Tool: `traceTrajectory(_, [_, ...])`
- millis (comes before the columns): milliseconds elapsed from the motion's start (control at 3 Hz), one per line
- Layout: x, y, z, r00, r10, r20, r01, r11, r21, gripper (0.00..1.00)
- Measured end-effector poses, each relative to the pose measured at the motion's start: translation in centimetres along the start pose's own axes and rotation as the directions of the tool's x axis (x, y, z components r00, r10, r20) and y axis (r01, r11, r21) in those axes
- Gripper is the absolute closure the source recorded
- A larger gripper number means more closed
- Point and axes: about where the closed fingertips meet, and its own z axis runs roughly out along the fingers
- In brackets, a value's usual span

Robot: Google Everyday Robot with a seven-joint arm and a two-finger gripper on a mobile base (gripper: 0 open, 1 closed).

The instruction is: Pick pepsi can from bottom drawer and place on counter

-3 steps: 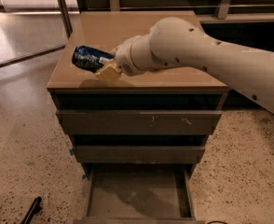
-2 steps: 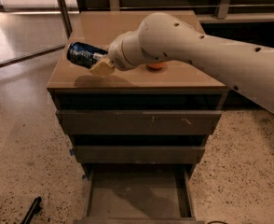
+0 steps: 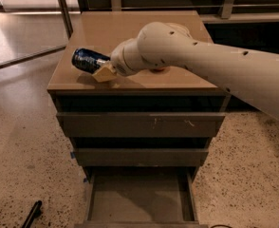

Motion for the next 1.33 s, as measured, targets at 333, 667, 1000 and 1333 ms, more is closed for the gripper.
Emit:
traceTrajectory(333, [0.0, 0.01, 0.01, 1.0, 0.0, 0.0, 0.0, 1.0, 0.0, 0.81])
traceTrajectory(667, [0.0, 0.01, 0.01, 1.0, 0.0, 0.0, 0.0, 1.0, 0.0, 0.58])
traceTrajectory(1000, [0.0, 0.01, 0.02, 1.0, 0.0, 0.0, 0.0, 1.0, 0.0, 0.35])
traceTrajectory(1333, [0.0, 0.01, 0.02, 1.0, 0.0, 0.0, 0.0, 1.0, 0.0, 0.11])
